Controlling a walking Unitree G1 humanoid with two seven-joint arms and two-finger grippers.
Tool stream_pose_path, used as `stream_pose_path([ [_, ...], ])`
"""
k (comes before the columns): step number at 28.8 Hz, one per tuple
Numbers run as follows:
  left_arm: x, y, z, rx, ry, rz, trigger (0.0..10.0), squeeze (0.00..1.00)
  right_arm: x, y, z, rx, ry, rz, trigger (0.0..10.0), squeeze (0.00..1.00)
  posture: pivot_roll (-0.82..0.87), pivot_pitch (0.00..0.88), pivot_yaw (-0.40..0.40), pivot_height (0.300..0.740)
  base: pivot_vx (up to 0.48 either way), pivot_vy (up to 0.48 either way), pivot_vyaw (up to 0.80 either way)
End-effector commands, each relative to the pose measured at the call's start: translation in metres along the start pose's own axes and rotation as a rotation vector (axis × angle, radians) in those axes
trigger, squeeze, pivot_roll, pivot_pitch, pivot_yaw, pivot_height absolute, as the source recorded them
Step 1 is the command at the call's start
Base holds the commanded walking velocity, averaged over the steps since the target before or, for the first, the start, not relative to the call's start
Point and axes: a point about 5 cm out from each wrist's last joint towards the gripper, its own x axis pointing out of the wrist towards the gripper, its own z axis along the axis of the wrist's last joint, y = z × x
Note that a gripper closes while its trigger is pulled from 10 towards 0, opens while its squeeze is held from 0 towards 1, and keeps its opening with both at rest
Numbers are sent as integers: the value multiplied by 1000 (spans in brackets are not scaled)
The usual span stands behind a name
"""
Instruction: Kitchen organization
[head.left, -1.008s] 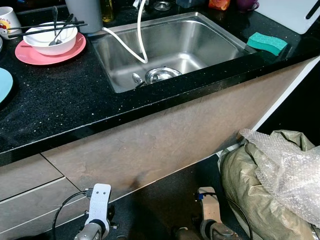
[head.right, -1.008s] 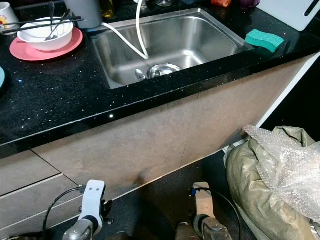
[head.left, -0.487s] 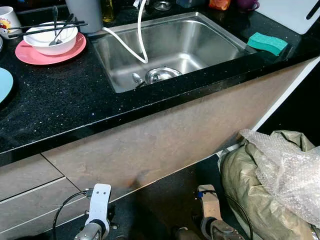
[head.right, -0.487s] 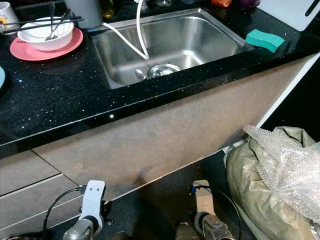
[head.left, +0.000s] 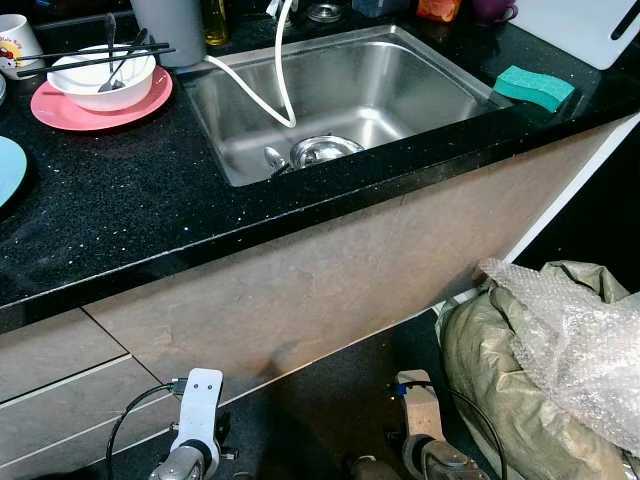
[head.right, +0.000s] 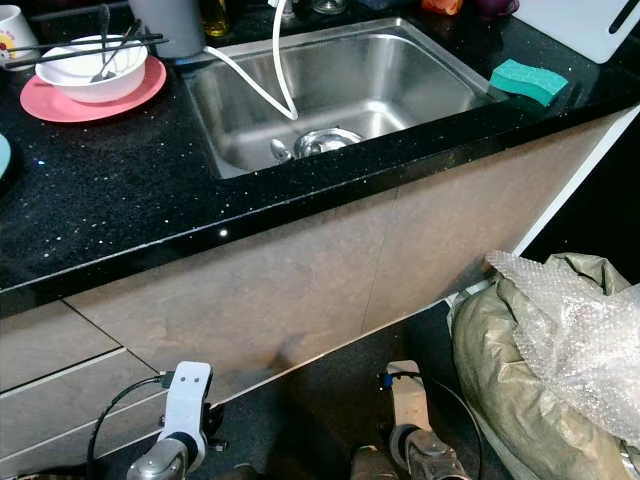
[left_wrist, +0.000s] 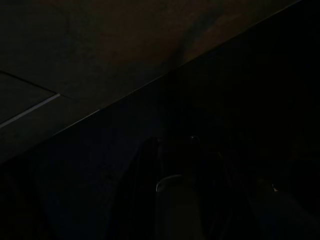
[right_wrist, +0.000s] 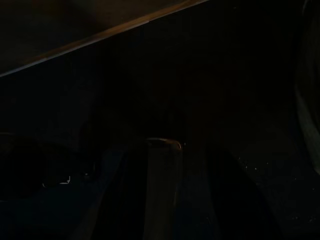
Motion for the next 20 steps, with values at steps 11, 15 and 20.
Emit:
stream_pose_path([
  [11, 0, -1, -6, -17, 26, 3, 10000, 0, -1, -2, -9, -6, 38, -7, 10000, 0, 3, 140, -3, 740, 0, 0, 0],
  [15, 0, -2, -5, -17, 25, 1, 10000, 0, -1, -2, -8, -5, 37, -10, 10000, 0, 3, 139, -2, 740, 0, 0, 0],
  [20, 1, -2, -5, -16, 26, 0, 10000, 0, -1, -2, -8, 6, 31, -7, 10000, 0, 3, 139, -1, 740, 0, 0, 0],
])
